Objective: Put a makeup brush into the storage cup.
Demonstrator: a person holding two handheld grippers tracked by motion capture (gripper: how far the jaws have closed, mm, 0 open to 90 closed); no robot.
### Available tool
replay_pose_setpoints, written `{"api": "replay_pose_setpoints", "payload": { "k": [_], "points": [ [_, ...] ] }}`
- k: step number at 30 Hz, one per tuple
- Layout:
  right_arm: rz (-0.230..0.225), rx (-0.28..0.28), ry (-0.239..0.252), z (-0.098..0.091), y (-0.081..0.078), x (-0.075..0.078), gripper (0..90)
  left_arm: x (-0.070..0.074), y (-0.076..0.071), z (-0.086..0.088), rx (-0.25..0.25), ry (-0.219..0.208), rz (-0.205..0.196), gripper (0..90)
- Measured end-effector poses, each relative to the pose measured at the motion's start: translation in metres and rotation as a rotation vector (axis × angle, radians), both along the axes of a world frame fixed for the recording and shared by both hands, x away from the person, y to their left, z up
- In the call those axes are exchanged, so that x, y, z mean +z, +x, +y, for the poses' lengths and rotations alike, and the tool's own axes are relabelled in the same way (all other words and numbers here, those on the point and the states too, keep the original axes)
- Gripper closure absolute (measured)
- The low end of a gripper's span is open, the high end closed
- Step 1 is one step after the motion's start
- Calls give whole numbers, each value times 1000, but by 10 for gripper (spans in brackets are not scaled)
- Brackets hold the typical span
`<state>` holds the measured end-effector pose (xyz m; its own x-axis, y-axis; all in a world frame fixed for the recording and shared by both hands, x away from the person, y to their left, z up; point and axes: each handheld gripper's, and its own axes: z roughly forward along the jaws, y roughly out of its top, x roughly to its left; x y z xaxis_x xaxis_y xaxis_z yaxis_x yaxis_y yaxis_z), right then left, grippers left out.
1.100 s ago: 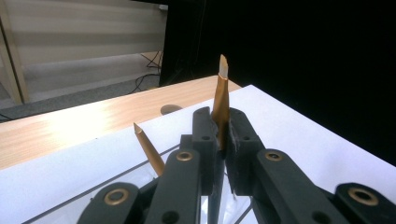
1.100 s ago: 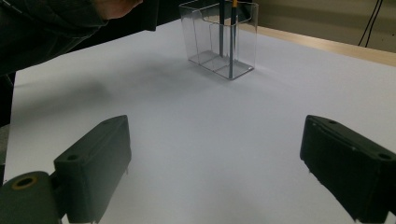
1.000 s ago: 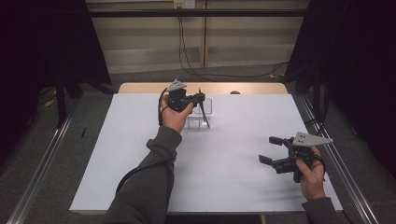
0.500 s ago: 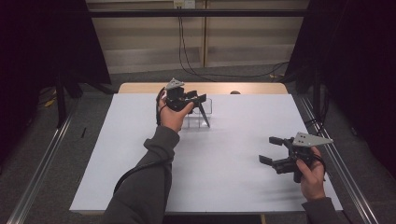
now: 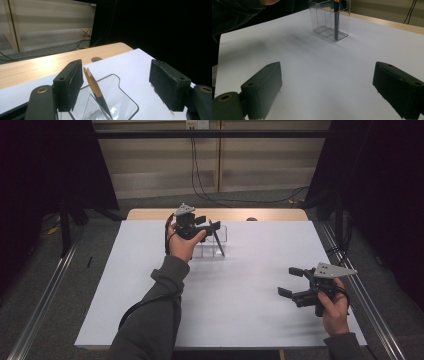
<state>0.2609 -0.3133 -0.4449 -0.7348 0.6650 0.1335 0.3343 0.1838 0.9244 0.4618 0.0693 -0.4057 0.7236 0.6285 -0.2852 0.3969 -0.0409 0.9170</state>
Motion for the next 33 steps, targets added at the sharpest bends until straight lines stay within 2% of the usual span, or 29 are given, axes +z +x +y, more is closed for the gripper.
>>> {"api": "replay_pose_setpoints", "payload": {
  "k": [2,3,4,6,10,14,18,20,23,25,26,27,33],
  "points": [
    [1,-3,3,0,0,0,80,0,-1,0,-9,-1,-3,257],
    [0,-4,3,0,0,0,80,1,-2,0,7,14,-3,257],
    [0,-4,2,0,0,0,80,1,-2,1,3,16,-4,255],
    [0,-4,2,0,0,0,80,1,-2,1,-17,-1,-12,249],
    [0,0,-1,0,0,0,80,2,-4,1,-23,16,-19,232],
    [0,-6,0,0,0,0,80,2,-6,1,-33,3,-27,217],
    [0,0,-2,0,0,1,80,3,-9,4,-30,21,-42,203],
    [-4,-1,-2,-1,0,1,80,3,-10,4,-40,15,-47,196],
    [1,-5,-1,0,0,0,80,3,-12,7,-21,42,-44,192],
    [-1,0,-3,0,0,1,80,2,-12,8,-35,23,-51,190],
    [-1,0,-2,0,0,1,80,2,-14,9,-21,29,-49,187],
    [-2,-2,-4,0,0,1,80,1,-14,10,-35,25,-53,186],
    [-2,-1,-3,0,0,1,80,0,-18,16,-21,40,-60,183]
  ]
}}
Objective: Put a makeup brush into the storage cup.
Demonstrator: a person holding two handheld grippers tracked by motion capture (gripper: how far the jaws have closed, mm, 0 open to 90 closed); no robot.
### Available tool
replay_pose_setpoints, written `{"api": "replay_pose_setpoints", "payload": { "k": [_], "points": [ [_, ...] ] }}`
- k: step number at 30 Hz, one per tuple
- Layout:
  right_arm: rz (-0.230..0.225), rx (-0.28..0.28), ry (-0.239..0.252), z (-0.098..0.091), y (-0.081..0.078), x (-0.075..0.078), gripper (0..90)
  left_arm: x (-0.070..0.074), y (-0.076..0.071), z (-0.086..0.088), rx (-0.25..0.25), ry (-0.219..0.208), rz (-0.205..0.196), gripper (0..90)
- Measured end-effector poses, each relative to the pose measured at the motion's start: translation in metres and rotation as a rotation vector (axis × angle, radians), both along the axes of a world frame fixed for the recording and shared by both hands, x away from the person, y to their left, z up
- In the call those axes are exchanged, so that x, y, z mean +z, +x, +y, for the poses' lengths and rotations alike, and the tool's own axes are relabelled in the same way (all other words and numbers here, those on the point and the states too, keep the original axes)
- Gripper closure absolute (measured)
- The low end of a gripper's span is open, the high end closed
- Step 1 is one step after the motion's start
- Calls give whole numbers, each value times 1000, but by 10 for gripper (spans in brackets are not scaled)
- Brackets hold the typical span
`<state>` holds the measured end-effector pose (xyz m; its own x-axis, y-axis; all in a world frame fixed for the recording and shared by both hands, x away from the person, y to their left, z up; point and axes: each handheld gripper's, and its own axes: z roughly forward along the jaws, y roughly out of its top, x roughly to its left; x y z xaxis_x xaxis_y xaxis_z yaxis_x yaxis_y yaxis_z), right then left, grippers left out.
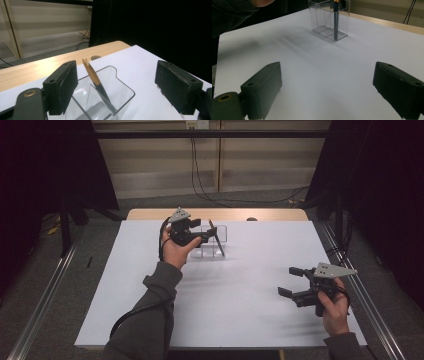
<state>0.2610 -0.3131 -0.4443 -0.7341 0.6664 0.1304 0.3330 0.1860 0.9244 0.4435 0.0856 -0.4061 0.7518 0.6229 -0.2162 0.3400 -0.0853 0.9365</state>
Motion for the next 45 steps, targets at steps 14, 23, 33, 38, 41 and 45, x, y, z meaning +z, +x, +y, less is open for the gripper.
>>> {"api": "replay_pose_setpoints", "payload": {
  "k": [14,23,33,38,41,45],
  "points": [
    [-1,2,-1,1,1,0,80,-3,-11,17,-16,2,-19,179],
    [-5,3,-4,1,1,0,80,-3,-17,28,-35,-3,-27,175],
    [-5,3,-1,2,1,0,80,-6,-26,36,-23,-1,-31,173],
    [-3,6,-2,2,0,0,80,-8,-29,40,-24,-7,-28,172],
    [-5,2,-2,2,0,0,80,-9,-32,43,-29,-7,-24,170],
    [-4,3,0,2,0,0,79,-10,-34,47,-52,-3,-31,169]
  ]
}}
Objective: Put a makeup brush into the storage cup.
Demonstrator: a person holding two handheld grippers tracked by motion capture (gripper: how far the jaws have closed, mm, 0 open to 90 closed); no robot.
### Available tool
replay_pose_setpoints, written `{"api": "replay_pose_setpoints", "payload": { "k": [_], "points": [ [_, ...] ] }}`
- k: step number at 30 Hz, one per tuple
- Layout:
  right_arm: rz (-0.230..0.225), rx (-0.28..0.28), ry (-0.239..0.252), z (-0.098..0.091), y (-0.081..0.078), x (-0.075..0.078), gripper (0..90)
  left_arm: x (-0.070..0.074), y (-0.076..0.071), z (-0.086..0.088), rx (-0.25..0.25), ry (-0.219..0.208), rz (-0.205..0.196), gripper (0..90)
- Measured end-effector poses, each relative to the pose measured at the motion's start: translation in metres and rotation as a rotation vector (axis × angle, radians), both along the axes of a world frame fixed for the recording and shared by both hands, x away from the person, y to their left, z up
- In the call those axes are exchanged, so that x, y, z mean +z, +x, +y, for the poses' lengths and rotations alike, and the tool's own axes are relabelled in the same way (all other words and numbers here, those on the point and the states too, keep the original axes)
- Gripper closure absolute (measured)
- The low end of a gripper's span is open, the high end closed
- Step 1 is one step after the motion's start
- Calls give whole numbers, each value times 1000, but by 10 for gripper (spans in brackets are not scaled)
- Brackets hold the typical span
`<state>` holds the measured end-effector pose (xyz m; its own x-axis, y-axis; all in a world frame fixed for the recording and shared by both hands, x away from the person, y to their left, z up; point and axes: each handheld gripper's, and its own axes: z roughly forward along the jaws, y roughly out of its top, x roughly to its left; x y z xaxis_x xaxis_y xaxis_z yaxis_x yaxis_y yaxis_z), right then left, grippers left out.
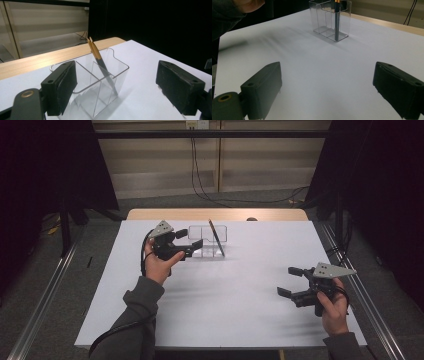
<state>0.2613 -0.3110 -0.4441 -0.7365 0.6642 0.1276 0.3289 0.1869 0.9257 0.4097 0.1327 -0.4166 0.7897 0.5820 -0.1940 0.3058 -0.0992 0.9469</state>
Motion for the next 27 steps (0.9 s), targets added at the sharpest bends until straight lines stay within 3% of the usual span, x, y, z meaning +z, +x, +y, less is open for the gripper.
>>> {"api": "replay_pose_setpoints", "payload": {
  "k": [4,6,8,11,14,16,17,27],
  "points": [
    [1,0,0,0,0,0,79,-1,-5,3,7,17,2,169],
    [3,3,-1,1,0,0,79,-2,-6,4,-13,3,-4,169],
    [0,2,-1,1,0,0,80,-2,-8,6,-2,29,-7,168],
    [0,2,0,1,0,0,79,-3,-10,8,-11,9,-4,168],
    [1,4,1,1,0,0,80,-4,-12,11,-11,29,-2,168],
    [1,5,0,1,0,-1,79,-5,-13,12,-21,14,-2,168],
    [0,7,0,1,0,0,79,-5,-15,13,-5,27,-2,168],
    [-1,7,-1,1,0,0,79,-9,-22,21,-24,41,3,168]
  ]
}}
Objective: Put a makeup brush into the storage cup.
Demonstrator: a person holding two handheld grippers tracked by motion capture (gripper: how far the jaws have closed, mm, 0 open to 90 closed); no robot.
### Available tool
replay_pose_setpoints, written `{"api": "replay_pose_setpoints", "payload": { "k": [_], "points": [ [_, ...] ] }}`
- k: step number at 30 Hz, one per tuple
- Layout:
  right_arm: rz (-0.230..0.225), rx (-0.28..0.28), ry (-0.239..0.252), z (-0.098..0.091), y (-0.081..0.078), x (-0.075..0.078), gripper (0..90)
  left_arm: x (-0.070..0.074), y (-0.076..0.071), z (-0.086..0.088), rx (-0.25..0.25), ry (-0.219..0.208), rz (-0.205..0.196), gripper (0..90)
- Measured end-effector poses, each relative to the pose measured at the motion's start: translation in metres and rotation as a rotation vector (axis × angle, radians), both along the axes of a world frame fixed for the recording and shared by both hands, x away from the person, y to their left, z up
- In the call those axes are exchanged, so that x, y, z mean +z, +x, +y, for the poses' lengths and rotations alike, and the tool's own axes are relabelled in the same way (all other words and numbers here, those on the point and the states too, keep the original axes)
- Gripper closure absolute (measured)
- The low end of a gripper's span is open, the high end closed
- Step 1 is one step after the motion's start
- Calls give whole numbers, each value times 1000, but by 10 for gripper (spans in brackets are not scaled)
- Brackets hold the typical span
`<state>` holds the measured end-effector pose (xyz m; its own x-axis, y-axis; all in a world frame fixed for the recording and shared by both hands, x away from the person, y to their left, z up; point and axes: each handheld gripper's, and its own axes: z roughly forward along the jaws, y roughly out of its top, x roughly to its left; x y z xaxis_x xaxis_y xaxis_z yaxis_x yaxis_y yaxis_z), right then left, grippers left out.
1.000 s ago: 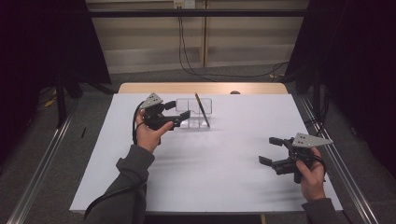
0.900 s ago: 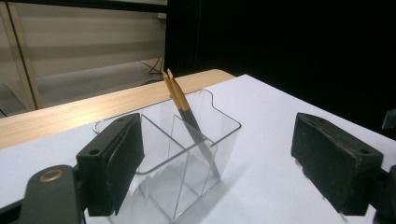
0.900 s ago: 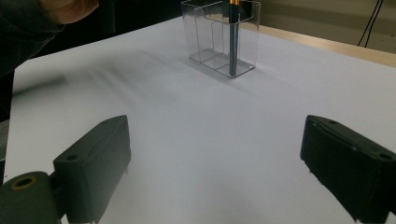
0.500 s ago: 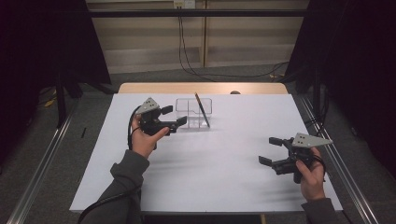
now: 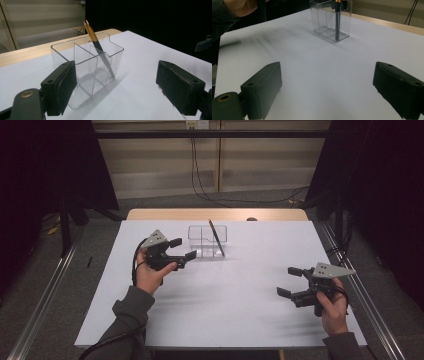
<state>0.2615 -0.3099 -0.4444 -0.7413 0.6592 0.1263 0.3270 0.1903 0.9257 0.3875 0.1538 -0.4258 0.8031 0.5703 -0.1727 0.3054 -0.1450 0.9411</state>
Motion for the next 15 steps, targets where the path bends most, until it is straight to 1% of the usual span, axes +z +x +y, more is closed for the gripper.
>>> {"api": "replay_pose_setpoints", "payload": {
  "k": [3,4,5,6,7,8,9,10,11,13,14,15],
  "points": [
    [1,-1,1,0,0,0,79,-1,-2,1,7,-4,-3,168],
    [1,-1,-1,0,0,0,79,-1,-3,2,6,2,0,168],
    [3,-3,-2,0,0,0,79,-2,-4,2,-2,-1,4,167],
    [3,-3,-2,0,0,0,79,-3,-5,3,2,-1,1,168],
    [4,0,-1,0,0,0,79,-3,-5,3,-6,-2,1,168],
    [2,0,-1,0,0,0,79,-4,-6,4,-2,5,-2,168],
    [0,1,-1,0,0,0,79,-5,-6,5,-18,-9,2,168],
    [-1,-1,-2,0,0,0,79,-5,-8,6,-9,13,5,168],
    [0,-2,0,0,0,0,79,-6,-8,6,-11,-1,5,167],
    [2,-2,-1,0,0,0,79,-6,-10,7,-6,16,4,166],
    [3,0,-1,1,0,0,79,-7,-10,8,-20,-7,7,165],
    [3,-4,-2,1,0,0,79,-7,-11,9,-5,13,6,165]
  ]
}}
